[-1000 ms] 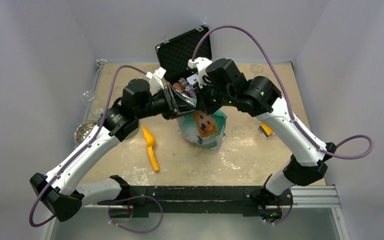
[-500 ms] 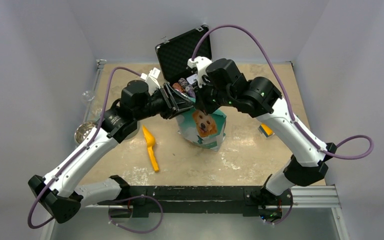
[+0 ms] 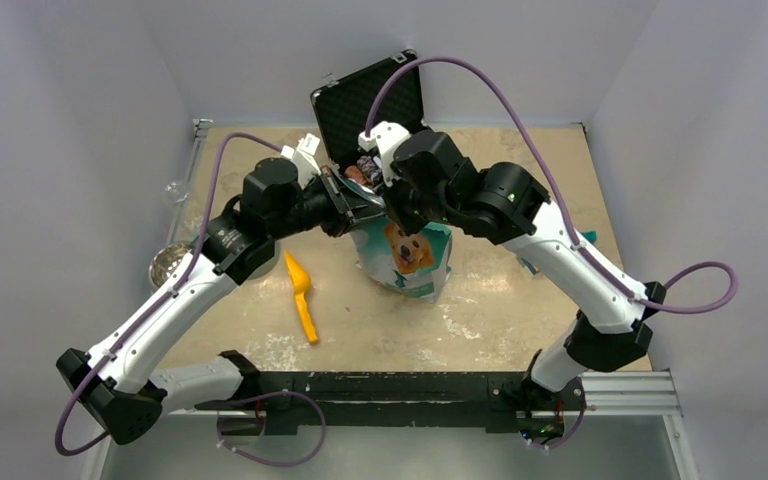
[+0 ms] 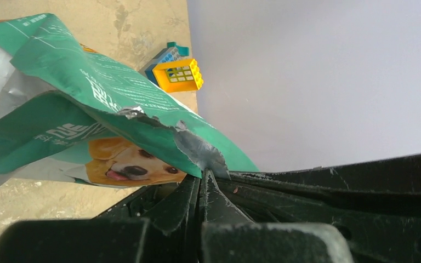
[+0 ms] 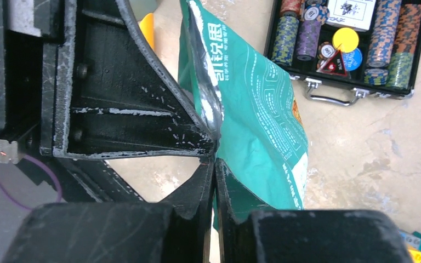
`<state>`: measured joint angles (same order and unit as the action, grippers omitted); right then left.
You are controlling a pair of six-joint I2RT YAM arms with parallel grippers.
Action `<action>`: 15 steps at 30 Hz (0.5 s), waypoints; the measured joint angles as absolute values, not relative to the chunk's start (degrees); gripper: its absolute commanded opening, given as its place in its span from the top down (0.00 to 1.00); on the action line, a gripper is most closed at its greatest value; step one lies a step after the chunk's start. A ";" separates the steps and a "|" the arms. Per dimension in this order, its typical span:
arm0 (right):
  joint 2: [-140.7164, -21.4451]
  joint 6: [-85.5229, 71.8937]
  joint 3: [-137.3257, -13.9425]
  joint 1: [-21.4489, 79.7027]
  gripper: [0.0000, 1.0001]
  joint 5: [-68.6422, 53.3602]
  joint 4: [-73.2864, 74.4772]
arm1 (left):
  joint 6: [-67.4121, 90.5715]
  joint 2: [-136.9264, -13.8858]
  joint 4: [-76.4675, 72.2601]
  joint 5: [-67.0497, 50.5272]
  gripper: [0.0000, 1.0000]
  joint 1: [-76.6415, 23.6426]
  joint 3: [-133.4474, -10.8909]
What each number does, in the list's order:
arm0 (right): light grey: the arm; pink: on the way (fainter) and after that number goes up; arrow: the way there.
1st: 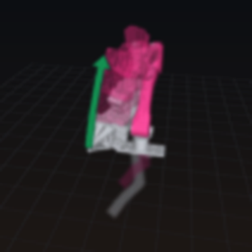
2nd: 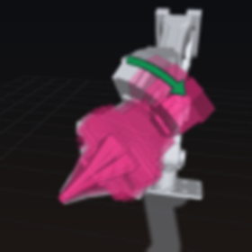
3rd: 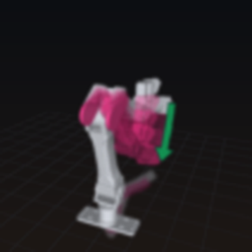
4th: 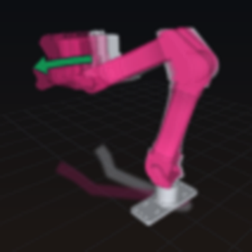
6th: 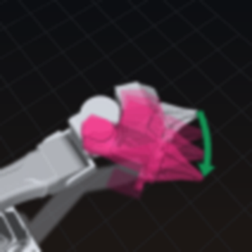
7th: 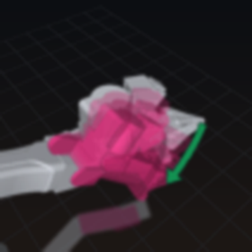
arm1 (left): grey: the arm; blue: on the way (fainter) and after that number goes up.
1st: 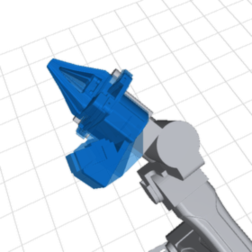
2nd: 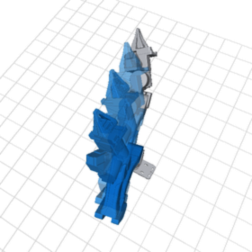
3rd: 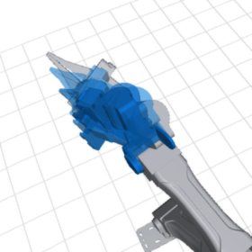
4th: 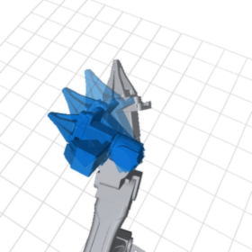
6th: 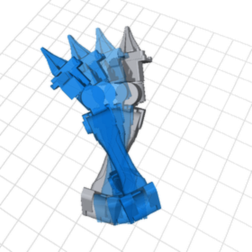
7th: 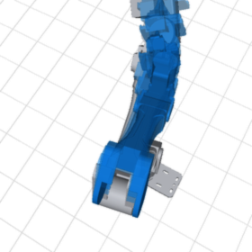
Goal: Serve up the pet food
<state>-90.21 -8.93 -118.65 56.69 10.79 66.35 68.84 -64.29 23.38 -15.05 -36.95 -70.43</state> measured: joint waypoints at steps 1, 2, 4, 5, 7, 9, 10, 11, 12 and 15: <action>-90.52 -8.40 -118.65 57.34 0.82 11.88 66.35 | 68.82 -64.29 23.97 -14.94 1.00 -36.95 -70.61; -90.83 -7.73 -118.65 58.00 0.80 13.02 66.35 | 68.86 -64.29 24.51 -14.79 1.00 -36.93 -70.70; -91.44 -6.55 -118.63 58.94 0.80 14.57 66.37 | 69.41 -64.27 25.21 -14.70 1.00 -36.88 -70.74; -91.59 -6.00 -118.56 59.24 0.85 15.22 66.35 | 69.60 -64.29 25.87 -14.70 1.00 -36.88 -70.94; -91.66 -5.19 -118.24 59.83 1.00 16.43 66.24 | 69.71 -64.55 28.49 -14.48 1.00 -36.88 -72.25; -91.66 -4.78 -117.69 61.06 1.00 19.81 65.63 | 69.41 -65.25 32.21 -13.76 1.00 -36.91 -74.67; -91.68 -4.73 -117.36 61.84 1.00 22.09 65.08 | 69.34 -65.58 33.82 -13.15 1.00 -36.91 -75.68; -91.88 -4.67 -117.10 62.76 1.00 24.69 64.60 | 69.34 -65.98 35.57 -12.62 1.00 -36.91 -76.77; -92.07 -4.56 -116.92 63.55 1.00 26.59 64.36 | 69.34 -66.26 36.88 -12.12 1.00 -36.91 -77.52; -93.17 -3.81 -116.88 65.17 1.00 32.14 63.44 | 69.56 -66.32 38.15 -10.85 1.00 -36.95 -77.43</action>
<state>-93.17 -3.81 -116.88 65.17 32.14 63.44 69.56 -66.32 38.15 -10.85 -36.95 -77.43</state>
